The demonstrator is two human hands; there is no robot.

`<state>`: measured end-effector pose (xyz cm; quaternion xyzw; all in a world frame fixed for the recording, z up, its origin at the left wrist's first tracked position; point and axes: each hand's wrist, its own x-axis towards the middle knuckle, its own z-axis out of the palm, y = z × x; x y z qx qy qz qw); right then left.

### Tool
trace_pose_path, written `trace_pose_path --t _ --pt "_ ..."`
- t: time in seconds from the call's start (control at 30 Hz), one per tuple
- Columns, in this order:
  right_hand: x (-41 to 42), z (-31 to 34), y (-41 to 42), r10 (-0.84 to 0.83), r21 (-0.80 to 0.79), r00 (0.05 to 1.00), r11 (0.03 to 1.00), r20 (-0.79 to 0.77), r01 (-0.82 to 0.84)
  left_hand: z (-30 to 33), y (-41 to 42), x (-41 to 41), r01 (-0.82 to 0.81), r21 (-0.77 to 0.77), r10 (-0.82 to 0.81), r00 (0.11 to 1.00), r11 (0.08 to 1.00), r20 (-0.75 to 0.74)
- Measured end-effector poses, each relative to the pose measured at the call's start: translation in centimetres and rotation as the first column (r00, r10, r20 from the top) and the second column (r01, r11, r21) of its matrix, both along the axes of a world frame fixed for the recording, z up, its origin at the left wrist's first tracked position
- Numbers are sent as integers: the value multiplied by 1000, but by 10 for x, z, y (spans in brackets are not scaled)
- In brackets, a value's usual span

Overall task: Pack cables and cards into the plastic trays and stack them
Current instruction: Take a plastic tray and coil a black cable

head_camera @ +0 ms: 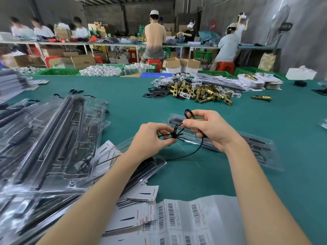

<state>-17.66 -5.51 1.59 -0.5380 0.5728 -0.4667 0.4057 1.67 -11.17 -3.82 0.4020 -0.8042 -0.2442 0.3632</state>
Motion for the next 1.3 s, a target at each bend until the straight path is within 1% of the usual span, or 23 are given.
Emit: trace_pose_path --t 0.07,0.17,0.27,0.4,0.47,0.53,0.57,0.6,0.67,0.73,0.8,0.87,0.9,0.97,1.03,1.07,1.13,1.2,1.23,1.27,1.3 --pt "6 0 -2 -11 -24 1000 1000 29 12 0 2 -2 -15 -11 15 1000 1000 -5" --pt "19 -3 -6 -42 -74 999 996 21 44 -1 5 -3 -2 -11 1 998 1000 -58" --pt "28 -8 -10 -111 -114 992 987 60 117 -4 6 -3 -10 -50 8 999 999 -44" --pt "33 -13 -13 -207 -171 978 965 -29 199 -6 8 -6 1 -125 -2 1000 992 -5" --pt "31 -14 -13 -189 -164 982 969 -20 184 -4 8 -2 28 -85 -27 1000 996 3" --pt "26 -14 -12 -185 -147 983 972 9 185 2 3 8 99 42 -100 995 994 9" --pt "23 -14 -12 -194 -144 981 970 25 195 6 0 14 128 82 -131 991 988 31" --pt "21 -13 -11 -199 -145 979 969 33 202 10 -3 20 130 81 -136 988 988 71" --pt "20 -9 -10 -194 -154 981 969 22 195 16 -7 27 76 24 -79 985 997 150" --pt "24 -4 -10 -181 -166 983 971 -31 174 21 -9 29 52 36 -56 987 998 152" --pt "32 -1 -10 -172 -167 976 975 -132 149 24 -9 31 55 117 -69 990 992 123" --pt "40 2 -7 -156 -151 962 981 -226 123 26 -10 33 24 165 -40 995 986 96" --pt "43 3 -5 -123 -134 956 987 -266 90 27 -10 32 -5 164 -11 995 986 95" --pt "50 4 1 2 -77 928 996 -373 -33 27 -11 29 -58 159 41 993 986 108" --pt "57 1 6 119 -7 863 990 -490 -141 28 -13 25 -101 192 86 993 976 84" --pt "61 -2 8 150 21 831 986 -535 -164 29 -15 23 -114 216 100 992 970 75" --pt "65 -8 9 164 69 800 986 -577 -152 36 -19 21 -93 294 82 995 951 51" --pt "69 -17 7 115 98 762 993 -637 -68 48 -21 22 -11 465 24 999 885 -22" --pt "72 -22 6 94 117 740 993 -666 -21 54 -22 23 36 524 -10 999 851 -53" --pt "75 -28 2 81 136 734 991 -674 15 60 -23 25 81 550 -55 996 831 -63" --pt "79 -33 -2 78 157 735 987 -674 40 64 -23 26 110 557 -106 994 823 -40"
